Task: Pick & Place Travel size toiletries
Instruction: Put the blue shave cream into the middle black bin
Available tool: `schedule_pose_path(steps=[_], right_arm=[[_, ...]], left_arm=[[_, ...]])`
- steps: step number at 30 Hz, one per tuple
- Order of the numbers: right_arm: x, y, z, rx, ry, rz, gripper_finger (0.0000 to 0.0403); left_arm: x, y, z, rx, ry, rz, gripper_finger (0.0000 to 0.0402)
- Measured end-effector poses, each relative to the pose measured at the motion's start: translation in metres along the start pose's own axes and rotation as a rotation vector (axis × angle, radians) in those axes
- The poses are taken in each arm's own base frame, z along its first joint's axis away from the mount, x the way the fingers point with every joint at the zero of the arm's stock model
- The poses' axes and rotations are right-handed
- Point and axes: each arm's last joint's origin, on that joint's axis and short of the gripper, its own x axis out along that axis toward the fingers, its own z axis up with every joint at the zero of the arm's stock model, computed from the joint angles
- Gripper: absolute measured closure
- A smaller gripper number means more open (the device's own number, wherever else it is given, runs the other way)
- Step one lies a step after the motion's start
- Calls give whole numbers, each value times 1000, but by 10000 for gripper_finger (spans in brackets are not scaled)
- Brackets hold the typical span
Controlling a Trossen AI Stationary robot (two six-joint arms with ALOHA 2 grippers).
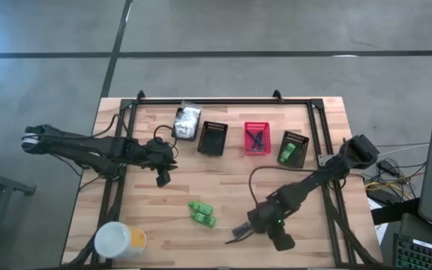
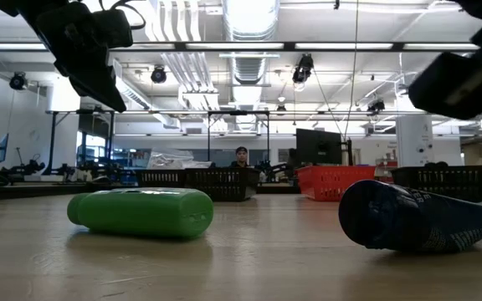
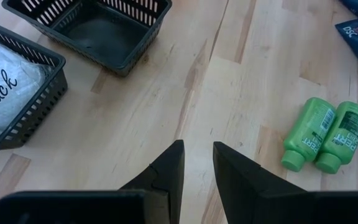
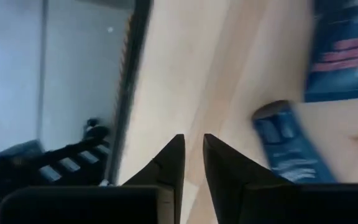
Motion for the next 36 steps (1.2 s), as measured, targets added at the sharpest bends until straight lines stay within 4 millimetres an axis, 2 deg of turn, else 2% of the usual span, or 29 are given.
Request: schedule_pose_path(steps=[6,12,25,30,36], right_arm=[[-12,-4,-5,-21,-66,-256,359],[-13,-1,-3,-148,-75,-215,351],[-12,-4,-1,-203,-71,-208,320],[-13,-5,-1,-230,-70,-213,294],[-12,-5,-1,-278,-71,-236,232]], left_arm=[[0,0,0,-6,0,0,312],[0,0,0,-25,0,0,312],[0,0,0,-50,0,0,312],[0,0,0,-53,0,1,312],[0,0,0,-58,-1,4,312]])
